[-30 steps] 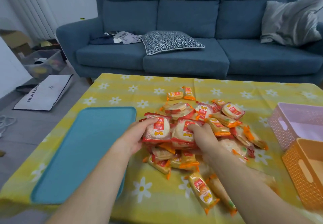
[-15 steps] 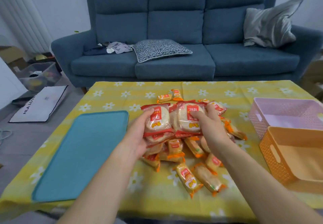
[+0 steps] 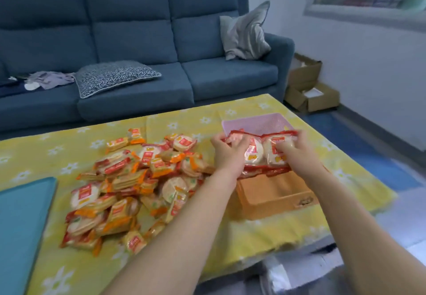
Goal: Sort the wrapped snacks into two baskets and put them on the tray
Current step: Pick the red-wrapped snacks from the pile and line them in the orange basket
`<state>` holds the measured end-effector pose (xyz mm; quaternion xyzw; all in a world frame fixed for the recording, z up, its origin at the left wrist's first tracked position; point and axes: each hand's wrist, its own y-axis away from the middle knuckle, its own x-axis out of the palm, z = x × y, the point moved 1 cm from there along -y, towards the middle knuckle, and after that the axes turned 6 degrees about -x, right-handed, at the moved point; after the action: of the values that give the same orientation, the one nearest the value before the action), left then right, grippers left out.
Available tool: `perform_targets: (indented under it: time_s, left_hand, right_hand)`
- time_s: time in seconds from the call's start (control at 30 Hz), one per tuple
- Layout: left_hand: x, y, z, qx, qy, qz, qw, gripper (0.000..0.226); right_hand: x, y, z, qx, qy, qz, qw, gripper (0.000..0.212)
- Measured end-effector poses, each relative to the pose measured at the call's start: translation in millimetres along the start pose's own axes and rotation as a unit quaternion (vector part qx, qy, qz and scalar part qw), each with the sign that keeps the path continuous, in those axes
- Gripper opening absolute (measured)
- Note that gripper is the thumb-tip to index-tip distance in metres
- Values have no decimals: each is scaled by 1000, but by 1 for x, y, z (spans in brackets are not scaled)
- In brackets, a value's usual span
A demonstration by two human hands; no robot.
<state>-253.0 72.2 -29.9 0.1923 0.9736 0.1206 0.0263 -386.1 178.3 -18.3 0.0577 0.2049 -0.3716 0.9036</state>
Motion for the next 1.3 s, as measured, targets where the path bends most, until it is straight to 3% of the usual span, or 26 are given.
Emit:
perform_targets:
  time_s: [0.1,0.23,0.3,0.33,0.43,0.5,0.6,0.77,0.87,0.93,1.13,1.23,1.3]
  left_hand:
    - [16,-8,10,94,-161,33,982,64]
    - [0,-24,32,210,-336,10,918,34]
    - [-7,-28,46,203,-457,20,866,47]
    - [-11,-30,53,179,-480,32,858,55]
    - [-24,-27,63,107,-434,53,893,59]
    - [-33,-22,65,93,-424,51,899,56]
    - [-48,-14,69,88,-431,50,897,55]
    - [-60,-7,67,71,-428,56,899,58]
    - [-61,-7,68,69,-419,61,903,54]
    - [-61,-8,70,70,-411,62,907,49]
    - [-64,-12,73,91,-392,62,913,45]
    - [-62,-8,62,186,-365,20,912,40]
    - [-57,-4,52,239,-334,34,911,42]
  right_hand:
    - [-6,-8,-22,-7,195,102,975,31]
    - [-16,-15,-23,-28,326,-15,945,33]
    - [-14,-16,-20,-35,337,-12,941,29]
    - [-10,-16,-20,-33,333,17,942,26]
    - [8,-10,-19,-26,342,120,932,22]
    - [24,-7,-20,-33,375,166,911,33]
    - [43,-2,-22,-28,443,184,877,36]
    - [57,2,-19,-4,475,190,859,45]
    - [60,3,-20,20,438,215,873,65]
    - [57,2,-20,31,395,223,891,66]
    - [25,-15,-14,8,345,200,917,42]
    - [11,-18,-5,-8,224,128,966,29]
    - [14,-16,4,-24,125,86,988,23]
